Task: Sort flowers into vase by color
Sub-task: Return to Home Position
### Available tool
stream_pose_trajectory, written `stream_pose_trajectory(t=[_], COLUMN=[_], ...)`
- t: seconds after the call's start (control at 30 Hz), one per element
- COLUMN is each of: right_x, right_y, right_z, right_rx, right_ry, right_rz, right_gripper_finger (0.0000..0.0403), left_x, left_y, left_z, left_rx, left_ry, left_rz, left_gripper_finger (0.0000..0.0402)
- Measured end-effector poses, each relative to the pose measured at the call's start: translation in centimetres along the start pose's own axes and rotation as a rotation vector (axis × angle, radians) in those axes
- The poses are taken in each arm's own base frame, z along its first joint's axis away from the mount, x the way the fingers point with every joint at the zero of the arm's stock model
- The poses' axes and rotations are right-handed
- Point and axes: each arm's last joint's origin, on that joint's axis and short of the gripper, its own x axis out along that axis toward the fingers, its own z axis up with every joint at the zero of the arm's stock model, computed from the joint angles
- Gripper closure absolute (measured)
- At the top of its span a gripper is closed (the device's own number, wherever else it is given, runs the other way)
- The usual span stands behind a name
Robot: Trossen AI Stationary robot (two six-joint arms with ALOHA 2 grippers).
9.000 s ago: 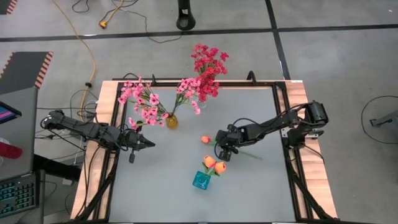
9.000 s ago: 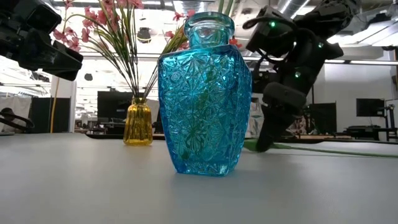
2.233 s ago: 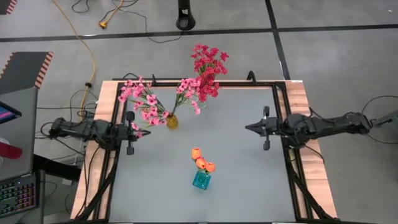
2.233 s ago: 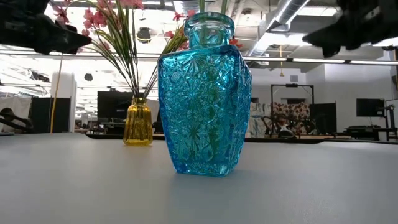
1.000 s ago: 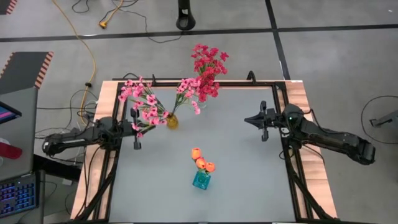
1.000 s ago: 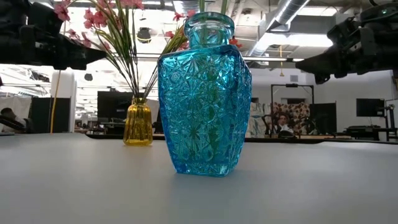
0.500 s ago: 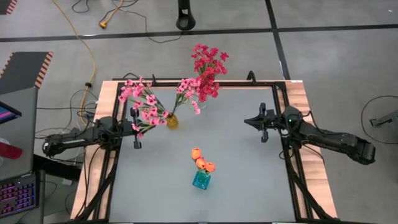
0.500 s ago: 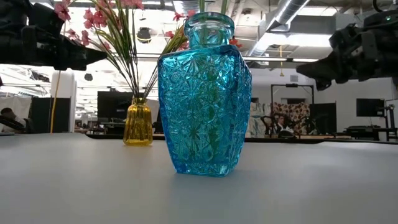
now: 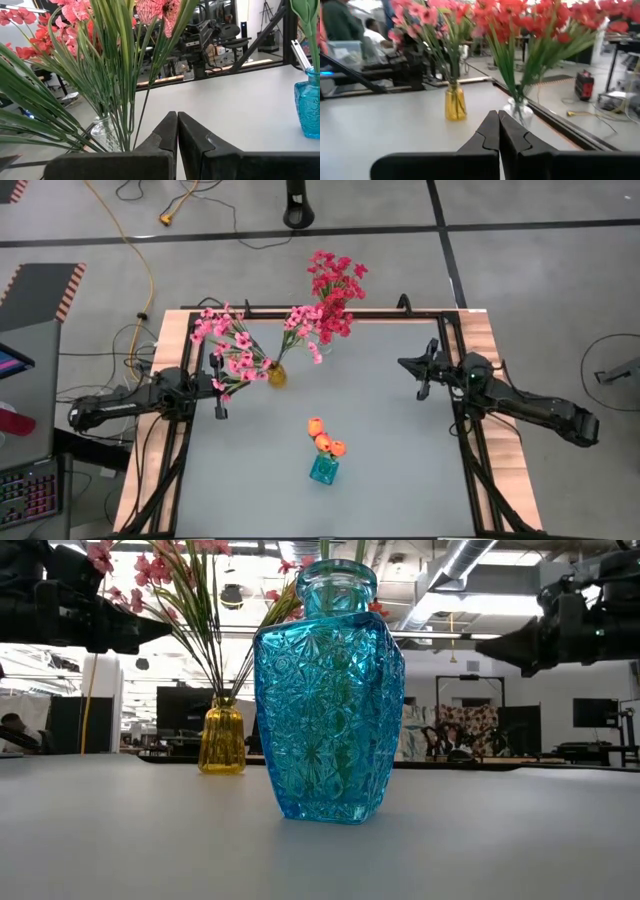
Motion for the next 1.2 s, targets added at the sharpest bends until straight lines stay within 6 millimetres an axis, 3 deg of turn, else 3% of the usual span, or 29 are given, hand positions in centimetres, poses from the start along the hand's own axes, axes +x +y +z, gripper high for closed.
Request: stream_pose_trajectory(t=[0.43,1.2], right_x=[-1.8,-1.6], right_y=[0.2,-0.1], right_z=[-0.2,-0.8], right_rx=[-0.026,-0.045], right_ry=[-0.004,0.063], right_rz=[-0.037,-0.096], right_gripper_finger=[0.0380,0.0366], left_x=[0.0,0.0], left_y=[0.0,0.0], left_z=[0.0,-0.1], left_rx=[-0.034,-0.037], left_ry=[0.002,0.004], left_rz=[0.006,0.009], left_gripper_finger=[0.0401,0.0401])
